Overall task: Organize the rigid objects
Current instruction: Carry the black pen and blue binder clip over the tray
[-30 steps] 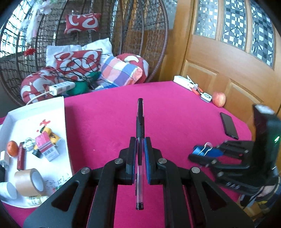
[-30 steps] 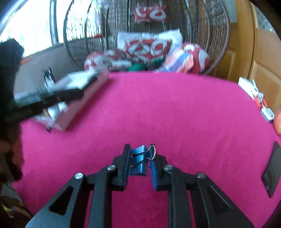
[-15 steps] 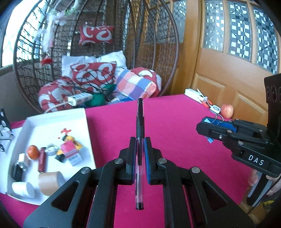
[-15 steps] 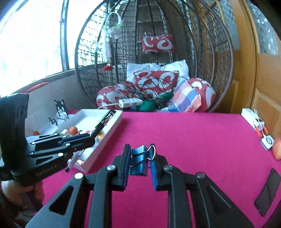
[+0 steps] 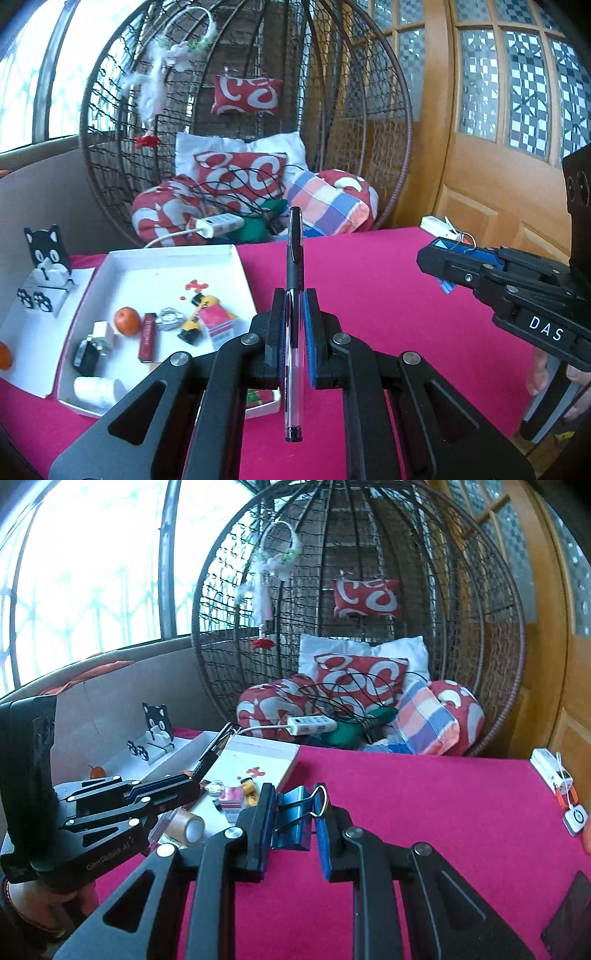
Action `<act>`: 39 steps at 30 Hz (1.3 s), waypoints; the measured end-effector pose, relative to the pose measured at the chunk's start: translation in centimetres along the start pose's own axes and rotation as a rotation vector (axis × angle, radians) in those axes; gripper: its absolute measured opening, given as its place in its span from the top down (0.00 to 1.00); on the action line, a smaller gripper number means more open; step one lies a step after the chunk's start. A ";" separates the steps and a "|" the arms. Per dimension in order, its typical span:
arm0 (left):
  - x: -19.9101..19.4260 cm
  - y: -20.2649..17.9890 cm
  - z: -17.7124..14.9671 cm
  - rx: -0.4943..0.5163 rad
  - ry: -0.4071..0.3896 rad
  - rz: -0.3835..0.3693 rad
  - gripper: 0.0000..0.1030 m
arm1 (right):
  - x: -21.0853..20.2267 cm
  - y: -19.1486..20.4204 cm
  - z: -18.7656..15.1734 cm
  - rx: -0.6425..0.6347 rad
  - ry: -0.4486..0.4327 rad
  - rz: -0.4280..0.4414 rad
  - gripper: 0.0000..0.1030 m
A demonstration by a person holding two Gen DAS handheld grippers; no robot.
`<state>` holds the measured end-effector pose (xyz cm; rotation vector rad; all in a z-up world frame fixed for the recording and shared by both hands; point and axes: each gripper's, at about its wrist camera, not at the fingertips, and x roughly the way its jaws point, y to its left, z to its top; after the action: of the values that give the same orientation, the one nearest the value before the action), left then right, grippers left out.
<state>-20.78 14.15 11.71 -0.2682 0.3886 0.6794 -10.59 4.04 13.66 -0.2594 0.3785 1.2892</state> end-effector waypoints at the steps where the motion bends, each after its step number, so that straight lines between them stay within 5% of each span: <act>1: -0.2 0.3 0.0 -0.003 -0.003 0.005 0.92 | 0.0 0.3 0.1 -0.003 -0.002 0.002 0.82; 39: -0.8 11.9 0.3 -0.103 -0.015 0.183 0.92 | 8.6 7.1 2.5 -0.078 0.104 0.123 0.81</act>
<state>-29.06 22.64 10.96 -0.3276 0.3675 0.8823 -15.17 14.49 12.56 -0.3754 0.4389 1.4166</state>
